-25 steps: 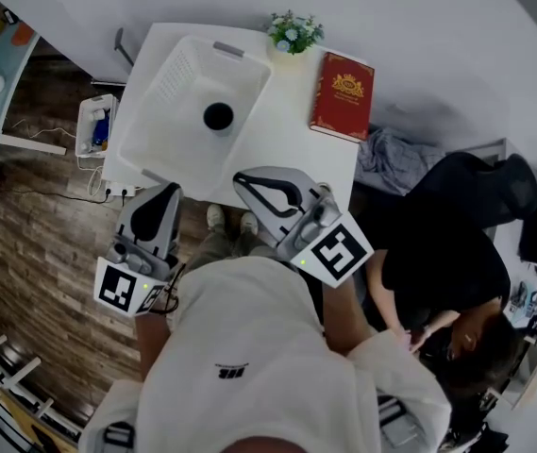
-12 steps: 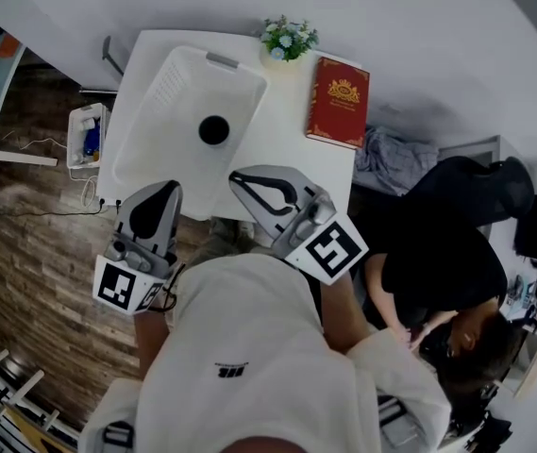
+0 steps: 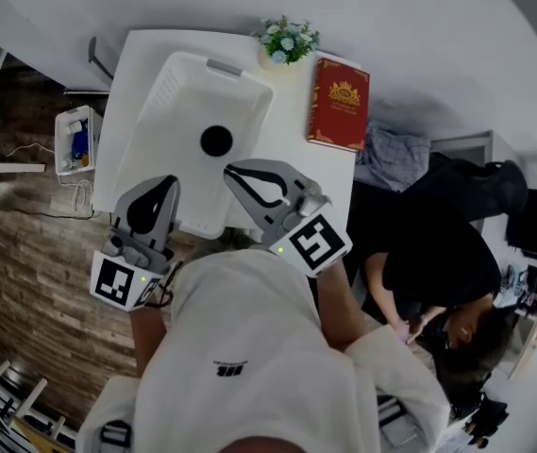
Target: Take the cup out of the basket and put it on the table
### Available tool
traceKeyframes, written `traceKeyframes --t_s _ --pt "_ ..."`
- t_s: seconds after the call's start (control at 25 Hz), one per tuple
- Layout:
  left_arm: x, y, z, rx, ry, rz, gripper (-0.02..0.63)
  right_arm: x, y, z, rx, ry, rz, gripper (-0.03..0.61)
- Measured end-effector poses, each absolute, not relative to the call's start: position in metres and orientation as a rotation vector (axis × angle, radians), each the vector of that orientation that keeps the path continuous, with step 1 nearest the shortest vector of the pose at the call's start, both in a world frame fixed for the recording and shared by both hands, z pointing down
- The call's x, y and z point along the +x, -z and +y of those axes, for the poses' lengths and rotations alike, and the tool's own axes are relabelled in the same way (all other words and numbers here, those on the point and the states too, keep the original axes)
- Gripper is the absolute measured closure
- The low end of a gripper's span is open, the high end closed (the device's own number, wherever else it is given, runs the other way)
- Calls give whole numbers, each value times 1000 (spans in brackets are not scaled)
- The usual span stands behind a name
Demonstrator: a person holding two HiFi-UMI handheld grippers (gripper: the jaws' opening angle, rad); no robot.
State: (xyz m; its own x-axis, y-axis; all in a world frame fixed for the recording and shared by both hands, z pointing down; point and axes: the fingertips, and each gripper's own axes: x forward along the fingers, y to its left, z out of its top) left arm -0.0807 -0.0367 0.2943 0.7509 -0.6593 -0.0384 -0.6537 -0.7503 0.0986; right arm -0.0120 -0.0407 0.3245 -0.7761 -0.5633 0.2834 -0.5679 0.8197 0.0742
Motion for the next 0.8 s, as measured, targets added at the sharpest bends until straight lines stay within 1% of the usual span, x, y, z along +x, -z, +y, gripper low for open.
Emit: traceKeyframes --t_s 0.36,0.8 --pt "-95 -305 -70 2857 130 -1017 603 -30 -364 -77 833 -54 -2504 563" --pt "-107 -315 -90 2839 146 -1004 603 -42 -424 -105 682 39 -2260 560"
